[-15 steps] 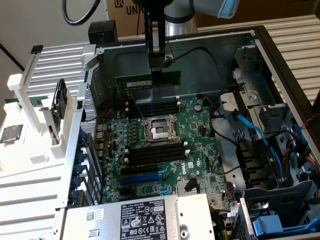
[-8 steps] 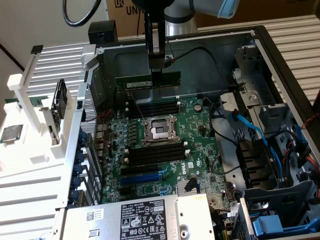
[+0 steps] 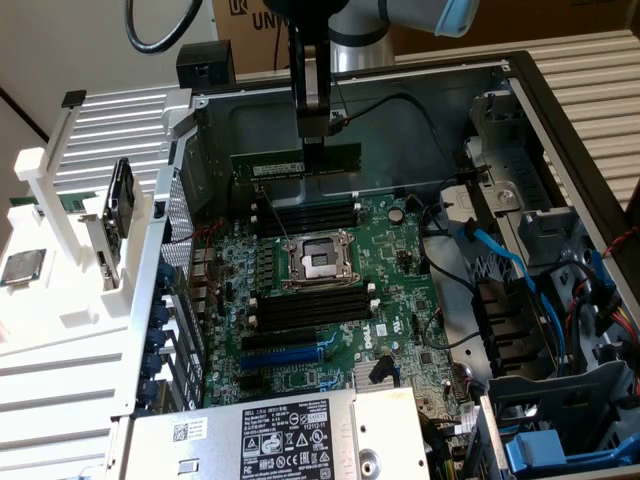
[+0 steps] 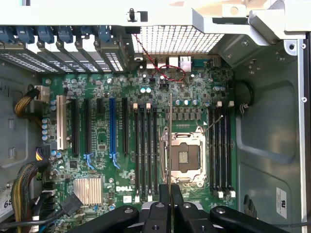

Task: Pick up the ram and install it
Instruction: 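Insert the ram into the slot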

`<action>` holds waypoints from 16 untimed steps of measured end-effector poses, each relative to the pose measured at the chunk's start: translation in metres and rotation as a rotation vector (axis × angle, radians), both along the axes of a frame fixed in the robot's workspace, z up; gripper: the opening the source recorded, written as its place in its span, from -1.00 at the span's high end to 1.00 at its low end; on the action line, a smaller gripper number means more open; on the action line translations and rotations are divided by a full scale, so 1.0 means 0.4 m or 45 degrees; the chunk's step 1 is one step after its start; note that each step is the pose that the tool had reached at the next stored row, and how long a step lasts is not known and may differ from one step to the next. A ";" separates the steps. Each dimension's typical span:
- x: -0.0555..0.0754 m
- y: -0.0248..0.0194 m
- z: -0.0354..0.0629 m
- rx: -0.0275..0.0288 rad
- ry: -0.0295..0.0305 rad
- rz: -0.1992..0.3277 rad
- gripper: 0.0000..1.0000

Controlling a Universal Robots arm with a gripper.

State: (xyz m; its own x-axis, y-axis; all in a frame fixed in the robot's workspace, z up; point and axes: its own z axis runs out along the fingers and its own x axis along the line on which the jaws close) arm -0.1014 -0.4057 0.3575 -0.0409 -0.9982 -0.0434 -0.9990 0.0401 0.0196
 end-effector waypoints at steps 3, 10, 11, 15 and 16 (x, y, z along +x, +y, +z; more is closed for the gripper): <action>-0.004 0.003 -0.002 -0.0032 -0.0115 0.002 0.75; -0.005 0.014 -0.003 -0.0170 -0.0146 0.005 0.75; -0.005 0.016 -0.004 -0.0169 -0.0148 0.006 0.75; -0.005 0.033 -0.006 -0.0252 -0.0140 0.019 0.75; -0.005 0.036 -0.007 -0.0276 -0.0142 0.023 0.75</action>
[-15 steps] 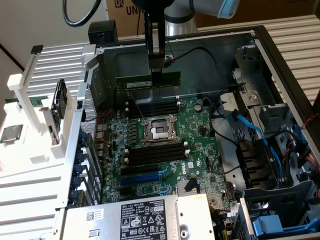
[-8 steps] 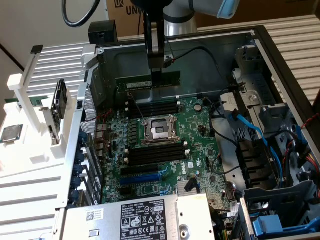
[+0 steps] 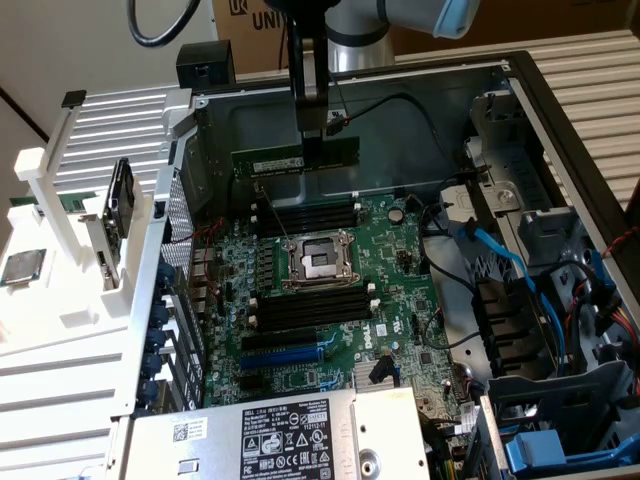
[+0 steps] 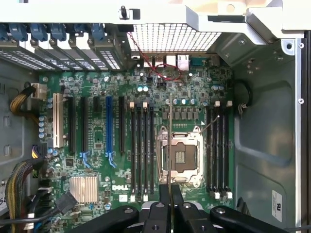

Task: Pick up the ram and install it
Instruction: 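Insert the ram into the slot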

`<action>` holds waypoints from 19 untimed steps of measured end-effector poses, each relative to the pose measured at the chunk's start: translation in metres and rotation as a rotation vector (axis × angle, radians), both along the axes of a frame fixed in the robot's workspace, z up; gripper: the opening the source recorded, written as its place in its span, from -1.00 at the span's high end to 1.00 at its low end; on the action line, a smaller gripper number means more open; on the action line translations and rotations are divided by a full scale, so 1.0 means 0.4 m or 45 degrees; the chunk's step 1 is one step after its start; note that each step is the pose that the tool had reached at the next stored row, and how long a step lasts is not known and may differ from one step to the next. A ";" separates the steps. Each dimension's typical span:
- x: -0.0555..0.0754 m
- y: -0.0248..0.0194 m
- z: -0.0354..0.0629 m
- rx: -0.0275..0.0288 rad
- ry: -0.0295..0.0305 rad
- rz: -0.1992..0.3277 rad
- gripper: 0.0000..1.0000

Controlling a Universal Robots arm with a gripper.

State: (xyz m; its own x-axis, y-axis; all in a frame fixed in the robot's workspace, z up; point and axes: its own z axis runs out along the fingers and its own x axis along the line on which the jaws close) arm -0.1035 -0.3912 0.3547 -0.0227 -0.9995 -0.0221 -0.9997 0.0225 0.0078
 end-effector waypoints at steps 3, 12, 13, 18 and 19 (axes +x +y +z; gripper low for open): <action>0.000 0.006 -0.004 -0.0027 -0.0001 0.012 0.75; 0.000 -0.014 -0.017 0.0002 -0.0001 0.017 0.75; 0.000 -0.014 -0.020 0.0002 0.0000 0.017 0.75; 0.000 -0.015 -0.030 0.0001 0.0003 0.017 0.75; 0.000 -0.016 -0.032 0.0003 0.0006 0.017 0.75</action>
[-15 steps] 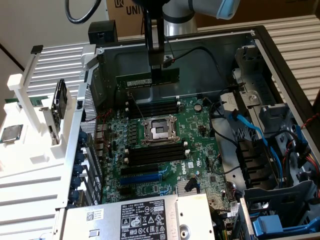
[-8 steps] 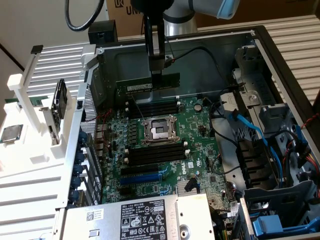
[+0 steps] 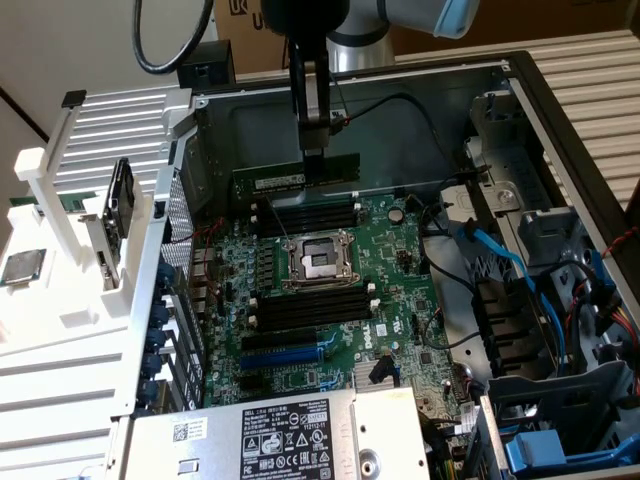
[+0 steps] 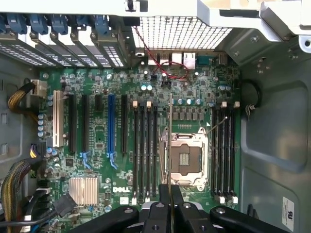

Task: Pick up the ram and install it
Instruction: 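Insert the ram into the slot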

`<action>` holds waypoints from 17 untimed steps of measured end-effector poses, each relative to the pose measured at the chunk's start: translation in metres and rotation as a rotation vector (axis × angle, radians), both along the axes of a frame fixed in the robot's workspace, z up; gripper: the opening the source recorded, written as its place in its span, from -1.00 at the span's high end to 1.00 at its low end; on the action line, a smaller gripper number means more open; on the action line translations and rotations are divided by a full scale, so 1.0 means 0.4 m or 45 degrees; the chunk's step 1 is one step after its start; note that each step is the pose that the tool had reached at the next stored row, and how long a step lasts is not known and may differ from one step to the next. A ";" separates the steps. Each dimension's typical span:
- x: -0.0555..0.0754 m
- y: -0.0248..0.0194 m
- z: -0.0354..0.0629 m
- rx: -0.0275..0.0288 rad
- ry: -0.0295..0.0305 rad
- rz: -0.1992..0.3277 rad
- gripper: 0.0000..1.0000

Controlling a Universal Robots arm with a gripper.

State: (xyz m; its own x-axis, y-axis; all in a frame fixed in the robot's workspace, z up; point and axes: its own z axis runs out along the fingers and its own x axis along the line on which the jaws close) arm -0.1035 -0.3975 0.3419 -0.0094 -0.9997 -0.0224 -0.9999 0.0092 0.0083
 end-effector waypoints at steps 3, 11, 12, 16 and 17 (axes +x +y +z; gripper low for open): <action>0.000 -0.003 -0.013 -0.0001 0.0002 0.000 0.75; 0.006 -0.023 -0.050 0.0018 0.0009 0.000 0.75; 0.010 -0.023 -0.054 0.0017 0.0010 0.000 0.75; 0.019 -0.027 -0.077 0.0016 0.0011 0.000 0.75; 0.019 -0.029 -0.082 0.0019 0.0010 0.000 0.75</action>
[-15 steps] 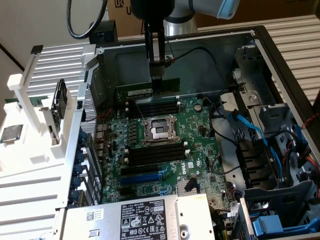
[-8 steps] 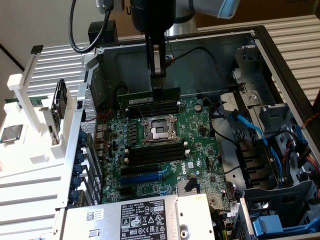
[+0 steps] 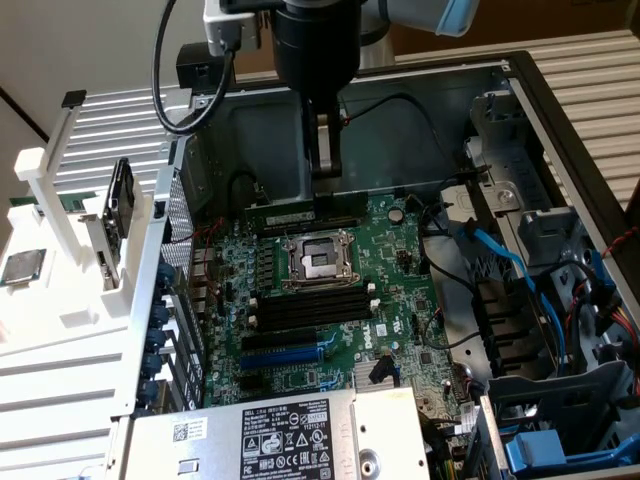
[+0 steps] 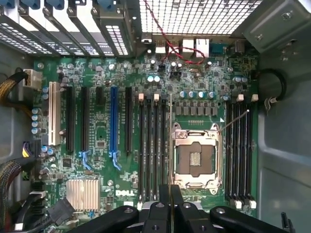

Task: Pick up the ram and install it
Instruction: 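Insert the ram into the slot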

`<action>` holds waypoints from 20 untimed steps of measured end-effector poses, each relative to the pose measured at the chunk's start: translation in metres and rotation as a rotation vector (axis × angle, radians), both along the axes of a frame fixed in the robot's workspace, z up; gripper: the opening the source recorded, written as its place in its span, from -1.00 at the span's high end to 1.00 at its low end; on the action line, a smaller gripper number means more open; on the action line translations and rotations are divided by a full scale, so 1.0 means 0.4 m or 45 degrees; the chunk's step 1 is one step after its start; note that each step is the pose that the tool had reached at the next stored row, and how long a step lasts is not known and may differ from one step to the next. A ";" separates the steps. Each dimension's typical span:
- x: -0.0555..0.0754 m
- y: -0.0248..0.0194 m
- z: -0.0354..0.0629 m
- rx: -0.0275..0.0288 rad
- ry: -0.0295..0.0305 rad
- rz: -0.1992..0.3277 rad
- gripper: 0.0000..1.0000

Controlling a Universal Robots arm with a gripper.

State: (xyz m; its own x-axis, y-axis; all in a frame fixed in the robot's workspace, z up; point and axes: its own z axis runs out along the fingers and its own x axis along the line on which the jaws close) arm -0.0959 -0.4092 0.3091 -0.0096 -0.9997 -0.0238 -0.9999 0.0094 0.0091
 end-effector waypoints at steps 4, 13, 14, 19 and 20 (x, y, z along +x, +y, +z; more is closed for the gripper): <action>0.000 -0.010 -0.018 0.0009 0.0000 0.000 0.75; 0.005 -0.028 -0.059 0.0044 0.0002 0.000 0.75; 0.005 -0.033 -0.064 0.0051 0.0001 0.000 0.75; 0.005 -0.049 -0.086 0.0112 0.0018 0.000 0.75; 0.005 -0.052 -0.091 0.0122 0.0025 0.000 0.75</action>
